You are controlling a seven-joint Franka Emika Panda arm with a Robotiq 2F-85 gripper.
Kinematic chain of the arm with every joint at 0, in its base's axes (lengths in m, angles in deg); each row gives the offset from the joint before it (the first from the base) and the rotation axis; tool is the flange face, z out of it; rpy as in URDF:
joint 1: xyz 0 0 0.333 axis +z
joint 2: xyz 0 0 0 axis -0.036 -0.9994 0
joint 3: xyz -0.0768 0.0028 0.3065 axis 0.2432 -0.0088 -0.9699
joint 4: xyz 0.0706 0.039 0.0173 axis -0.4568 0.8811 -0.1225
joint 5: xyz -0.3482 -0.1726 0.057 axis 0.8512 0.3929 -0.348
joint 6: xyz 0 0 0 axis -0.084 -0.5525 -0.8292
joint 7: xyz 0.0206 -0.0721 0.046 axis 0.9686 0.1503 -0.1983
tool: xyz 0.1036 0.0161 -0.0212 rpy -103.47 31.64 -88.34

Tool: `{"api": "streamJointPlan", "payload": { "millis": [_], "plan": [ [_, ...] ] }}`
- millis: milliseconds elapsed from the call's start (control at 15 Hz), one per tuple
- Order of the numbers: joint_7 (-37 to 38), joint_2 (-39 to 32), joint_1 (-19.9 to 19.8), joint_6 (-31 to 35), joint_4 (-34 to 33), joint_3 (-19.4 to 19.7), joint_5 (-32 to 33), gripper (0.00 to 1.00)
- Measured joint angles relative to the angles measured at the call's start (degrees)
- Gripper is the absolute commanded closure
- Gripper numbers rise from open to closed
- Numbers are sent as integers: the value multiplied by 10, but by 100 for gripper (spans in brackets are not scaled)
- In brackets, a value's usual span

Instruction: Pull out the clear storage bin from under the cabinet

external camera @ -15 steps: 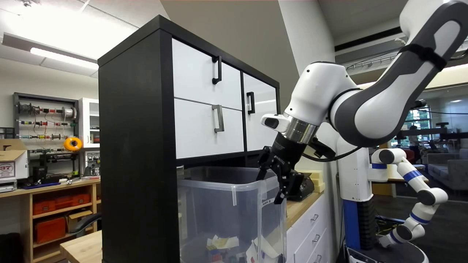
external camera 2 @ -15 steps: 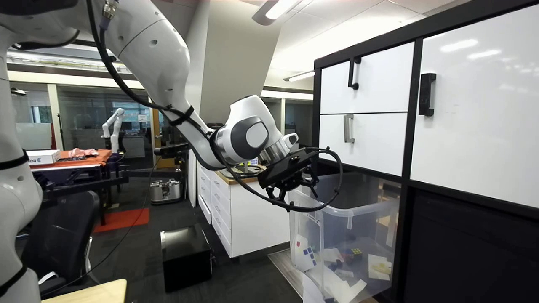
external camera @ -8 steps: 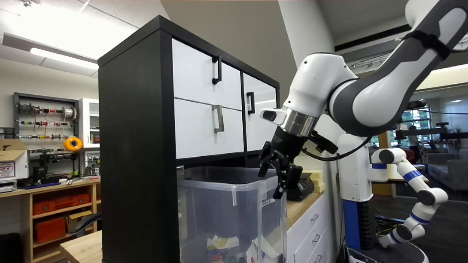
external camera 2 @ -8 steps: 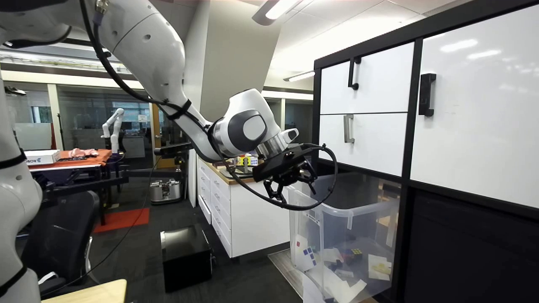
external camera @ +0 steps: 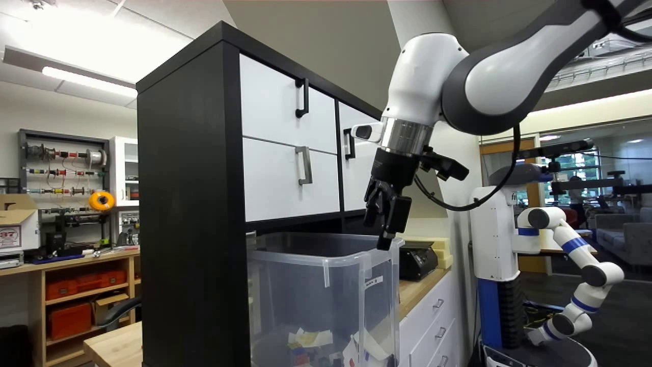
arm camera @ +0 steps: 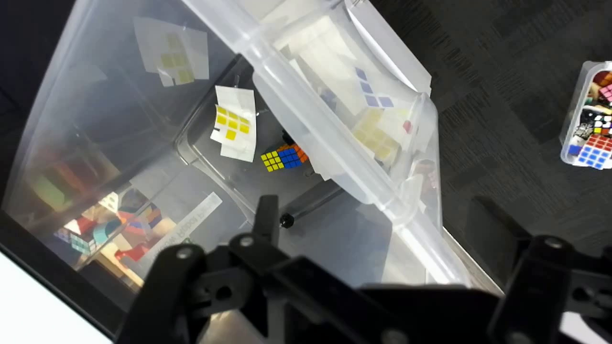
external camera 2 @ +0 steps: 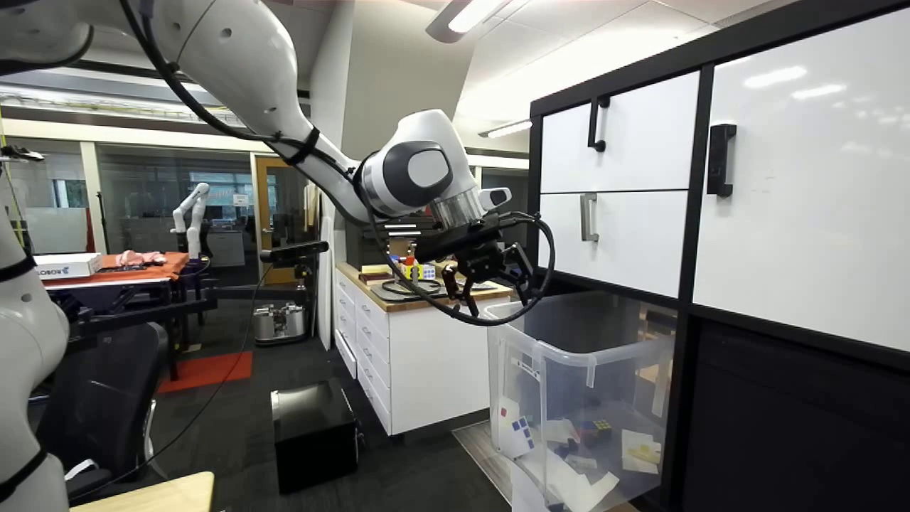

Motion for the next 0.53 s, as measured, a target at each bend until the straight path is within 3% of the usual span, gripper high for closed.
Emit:
{"api": "streamJointPlan", "payload": {
  "millis": [333,533],
  "plan": [
    [72,-2,0,-133,-55,0,-27,0],
    [113,-7,0,-175,-77,0,-38,0]
  ]
}}
